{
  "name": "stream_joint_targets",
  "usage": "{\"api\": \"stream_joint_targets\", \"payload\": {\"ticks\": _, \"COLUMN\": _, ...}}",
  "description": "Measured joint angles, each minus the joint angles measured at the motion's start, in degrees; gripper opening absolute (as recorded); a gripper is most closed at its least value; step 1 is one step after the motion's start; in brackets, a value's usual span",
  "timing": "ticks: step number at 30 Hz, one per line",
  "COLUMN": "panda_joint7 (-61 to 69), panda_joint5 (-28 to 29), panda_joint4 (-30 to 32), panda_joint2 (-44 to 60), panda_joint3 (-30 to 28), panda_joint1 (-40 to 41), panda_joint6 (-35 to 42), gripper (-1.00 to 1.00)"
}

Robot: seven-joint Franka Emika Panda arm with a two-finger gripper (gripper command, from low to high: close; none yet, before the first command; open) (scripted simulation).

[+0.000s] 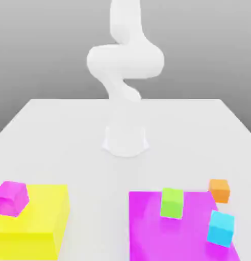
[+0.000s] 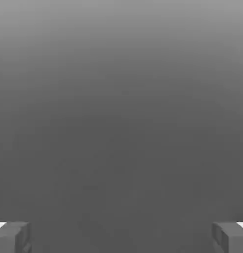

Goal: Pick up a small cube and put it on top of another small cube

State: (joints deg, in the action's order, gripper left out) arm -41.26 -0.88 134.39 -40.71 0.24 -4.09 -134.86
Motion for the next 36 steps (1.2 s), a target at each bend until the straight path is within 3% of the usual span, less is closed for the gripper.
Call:
{"api": "stream_joint_targets", "payload": {"ticks": 15, "panda_joint7": 26.7, "panda_joint5": -3.4, "panda_joint4": 15.9, "panda_joint2": 31.6, "panda_joint3": 7.5, "panda_joint1": -20.9, "panda_joint6": -18.9, "gripper": 0.0}}
{"api": "stream_joint_targets", "payload": {"ticks": 21, "panda_joint7": 31.5, "panda_joint5": 2.9, "panda_joint4": 22.0, "panda_joint2": 44.2, "panda_joint3": 11.1, "panda_joint1": -27.7, "panda_joint6": -26.5, "gripper": 0.0}}
{"api": "stream_joint_targets", "payload": {"ticks": 27, "panda_joint7": 27.5, "panda_joint5": 10.1, "panda_joint4": 20.7, "panda_joint2": 56.7, "panda_joint3": 5.0, "panda_joint1": -32.9, "panda_joint6": -36.1, "gripper": 0.0}}
{"api": "stream_joint_targets", "payload": {"ticks": 28, "panda_joint7": 27.1, "panda_joint5": 10.7, "panda_joint4": 20.4, "panda_joint2": 58.4, "panda_joint3": 4.1, "panda_joint1": -33.7, "panda_joint6": -37.5, "gripper": -1.0}}
{"api": "stream_joint_targets", "payload": {"ticks": 36, "panda_joint7": 27.2, "panda_joint5": 10.5, "panda_joint4": 20.6, "panda_joint2": 57.4, "panda_joint3": 4.5, "panda_joint1": -33.3, "panda_joint6": -36.6, "gripper": -1.0}}
